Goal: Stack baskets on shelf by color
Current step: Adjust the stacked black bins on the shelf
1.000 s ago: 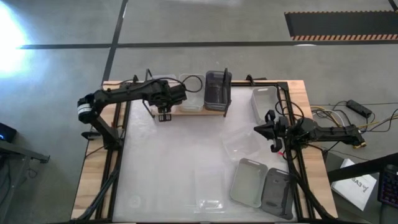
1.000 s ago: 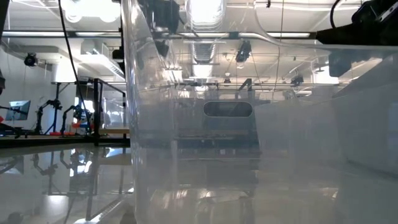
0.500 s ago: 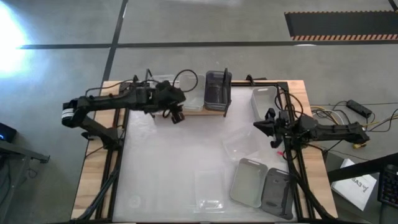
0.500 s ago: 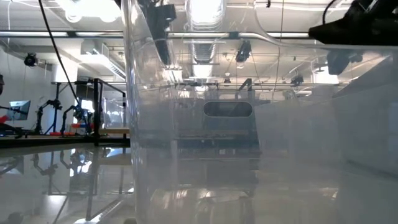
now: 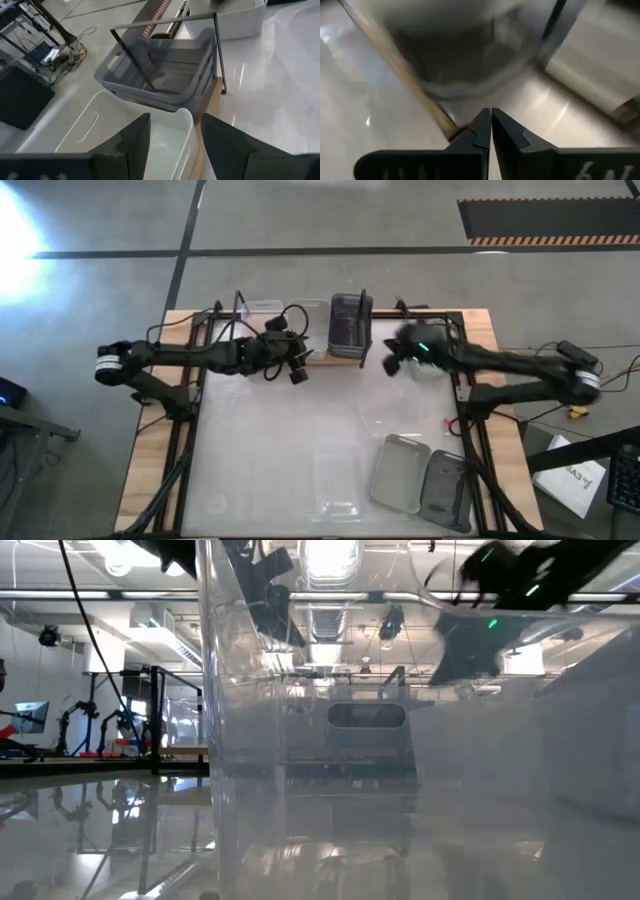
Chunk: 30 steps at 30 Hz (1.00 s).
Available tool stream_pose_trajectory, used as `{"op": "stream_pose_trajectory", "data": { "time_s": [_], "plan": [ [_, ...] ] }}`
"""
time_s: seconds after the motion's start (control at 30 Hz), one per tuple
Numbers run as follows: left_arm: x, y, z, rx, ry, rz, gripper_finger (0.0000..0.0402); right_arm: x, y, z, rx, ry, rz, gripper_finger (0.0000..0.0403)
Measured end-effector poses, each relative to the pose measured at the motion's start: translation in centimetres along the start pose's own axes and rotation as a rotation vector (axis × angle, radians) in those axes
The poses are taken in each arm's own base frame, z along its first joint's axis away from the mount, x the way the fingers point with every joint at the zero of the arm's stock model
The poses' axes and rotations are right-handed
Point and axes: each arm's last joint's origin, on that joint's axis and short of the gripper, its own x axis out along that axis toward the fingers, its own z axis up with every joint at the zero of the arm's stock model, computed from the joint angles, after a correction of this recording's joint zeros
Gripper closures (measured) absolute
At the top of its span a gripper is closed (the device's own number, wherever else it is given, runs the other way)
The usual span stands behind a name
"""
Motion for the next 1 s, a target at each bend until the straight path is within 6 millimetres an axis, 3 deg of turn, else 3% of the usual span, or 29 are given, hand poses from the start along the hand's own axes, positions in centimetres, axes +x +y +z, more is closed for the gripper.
{"op": "stream_pose_trajectory", "data": {
  "time_s": [0.2, 0.37, 0.53, 1.0],
  "plan": [
    [-0.7, -0.3, 0.4, -0.003, -0.023, -0.013, 0.0242, 6.7, -5.6, 1.0, 0.205, 0.195, 0.035, 0.0394],
    [-1.3, -0.9, 0.6, 0.005, -0.041, -0.037, 0.0242, 9.6, -6.7, 0.9, 0.209, 0.241, 0.052, 0.0394],
    [-1.7, -1.8, 0.6, 0.022, -0.046, -0.067, 0.0242, 10.6, -6.6, 1.4, 0.198, 0.209, 0.058, 0.0394],
    [-2.5, -3.3, 0.8, 0.018, -0.064, -0.116, 0.0242, 10.7, -8.1, 3.8, 0.167, 0.138, -0.078, 0.0394]
  ]
}}
